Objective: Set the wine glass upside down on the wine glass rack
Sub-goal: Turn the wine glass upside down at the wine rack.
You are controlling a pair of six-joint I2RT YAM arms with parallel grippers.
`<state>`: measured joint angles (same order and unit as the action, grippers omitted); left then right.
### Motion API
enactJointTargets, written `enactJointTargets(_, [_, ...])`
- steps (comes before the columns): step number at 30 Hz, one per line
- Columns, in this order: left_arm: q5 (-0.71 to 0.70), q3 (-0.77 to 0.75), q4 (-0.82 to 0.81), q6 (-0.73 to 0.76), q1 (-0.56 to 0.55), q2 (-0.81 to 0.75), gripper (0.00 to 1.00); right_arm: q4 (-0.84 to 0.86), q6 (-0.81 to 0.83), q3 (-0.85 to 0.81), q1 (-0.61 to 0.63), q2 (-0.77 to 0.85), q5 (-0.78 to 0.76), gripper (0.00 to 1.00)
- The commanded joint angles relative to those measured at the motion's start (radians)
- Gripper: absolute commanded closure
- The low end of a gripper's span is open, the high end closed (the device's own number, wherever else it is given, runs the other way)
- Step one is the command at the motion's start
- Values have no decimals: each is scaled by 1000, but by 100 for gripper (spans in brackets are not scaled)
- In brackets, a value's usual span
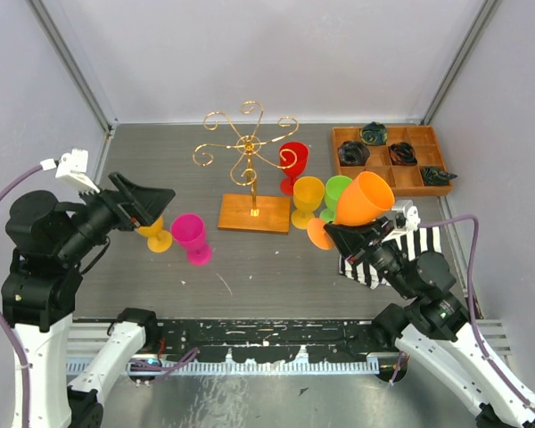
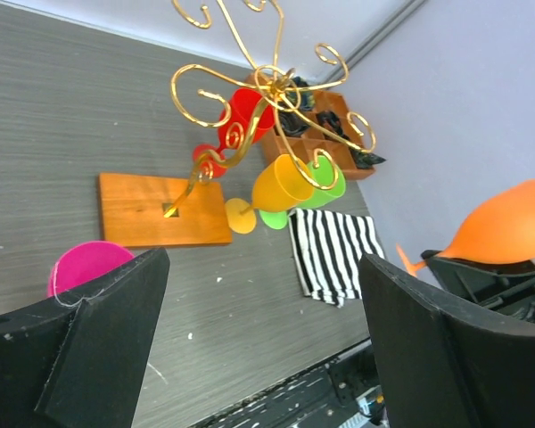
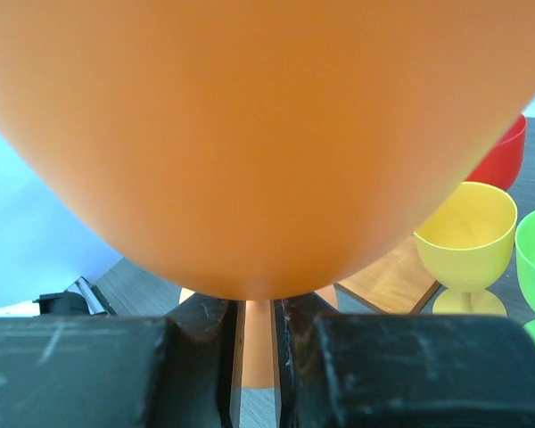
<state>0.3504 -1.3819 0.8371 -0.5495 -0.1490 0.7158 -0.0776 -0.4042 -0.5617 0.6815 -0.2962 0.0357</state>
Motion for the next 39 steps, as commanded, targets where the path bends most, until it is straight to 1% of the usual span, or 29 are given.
enactJointTargets(1, [67,46,-127,-99,-3,2,6,-10,-16,-39,5,6,1,99])
enactJointTargets(5, [52,92,-215,-137,-21,23,7,-12,-8,-39,5,-7,-4,99])
enactJointTargets(8, [-9,100,-257,-151,-97,49,8,16,1,-29,5,0,-20,99])
enactJointTargets(10, [-90,112,-283,-155,-199,60,9,37,4,-26,5,7,-39,99])
enactJointTargets(14, [-292,148,-312,-140,-479,97,12,76,6,-9,5,23,-51,99])
enactJointTargets(15, [-340,156,-318,-135,-542,110,15,77,9,-9,5,25,-51,99])
enactJointTargets(17, [-430,171,-338,-137,-668,137,17,79,15,-8,5,28,-49,99])
enactJointTargets(19, [-506,189,-383,-142,-772,160,17,96,25,2,6,36,-39,99])
enactJointTargets(22, [-598,199,-451,-162,-892,202,18,174,47,37,4,53,2,99])
enactJointTargets(25, [-627,204,-513,-196,-953,245,19,254,89,67,5,58,46,99])
enactJointTargets(31, [-630,219,-643,-237,-1001,317,20,416,148,110,5,55,56,99])
enactJointTargets(34, [-621,208,-677,-245,-1018,362,20,447,177,106,5,26,72,99])
enactJointTargets(39, [-576,181,-706,-248,-1023,442,23,465,257,84,5,-35,186,99])
